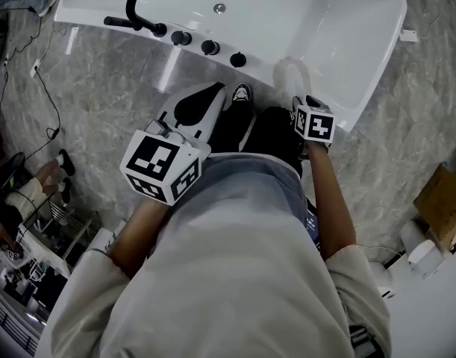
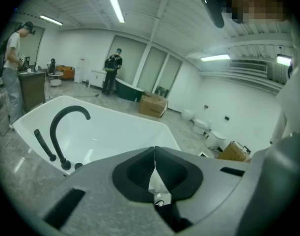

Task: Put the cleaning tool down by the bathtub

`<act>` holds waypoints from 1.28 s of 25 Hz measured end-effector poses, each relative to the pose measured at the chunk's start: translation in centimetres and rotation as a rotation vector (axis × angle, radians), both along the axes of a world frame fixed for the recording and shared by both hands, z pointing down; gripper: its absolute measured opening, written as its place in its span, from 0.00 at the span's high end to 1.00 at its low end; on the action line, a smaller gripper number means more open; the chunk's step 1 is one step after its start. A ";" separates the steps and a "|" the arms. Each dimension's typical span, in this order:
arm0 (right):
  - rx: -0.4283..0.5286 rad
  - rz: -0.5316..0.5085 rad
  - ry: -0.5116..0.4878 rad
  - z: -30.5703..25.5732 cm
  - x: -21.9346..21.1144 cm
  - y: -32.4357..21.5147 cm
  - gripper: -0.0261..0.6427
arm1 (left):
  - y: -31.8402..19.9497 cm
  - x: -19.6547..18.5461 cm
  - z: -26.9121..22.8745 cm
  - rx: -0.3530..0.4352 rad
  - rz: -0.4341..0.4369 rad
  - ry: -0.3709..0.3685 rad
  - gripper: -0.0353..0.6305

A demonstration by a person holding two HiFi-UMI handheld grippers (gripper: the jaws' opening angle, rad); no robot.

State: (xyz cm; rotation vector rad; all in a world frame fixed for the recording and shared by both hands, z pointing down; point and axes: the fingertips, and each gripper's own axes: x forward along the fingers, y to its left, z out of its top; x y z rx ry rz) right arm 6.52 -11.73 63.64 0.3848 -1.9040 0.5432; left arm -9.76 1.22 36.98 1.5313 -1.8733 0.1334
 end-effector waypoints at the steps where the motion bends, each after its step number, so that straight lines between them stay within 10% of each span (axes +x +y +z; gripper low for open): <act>1: 0.002 0.002 -0.006 -0.3 0.1 0.0 0.77 | -0.1 0.0 -0.1 0.004 0.003 -0.001 0.93; 32: 0.111 0.107 -0.254 -11.4 0.4 -0.7 0.81 | -2.0 1.7 -3.1 0.100 0.078 -0.035 0.93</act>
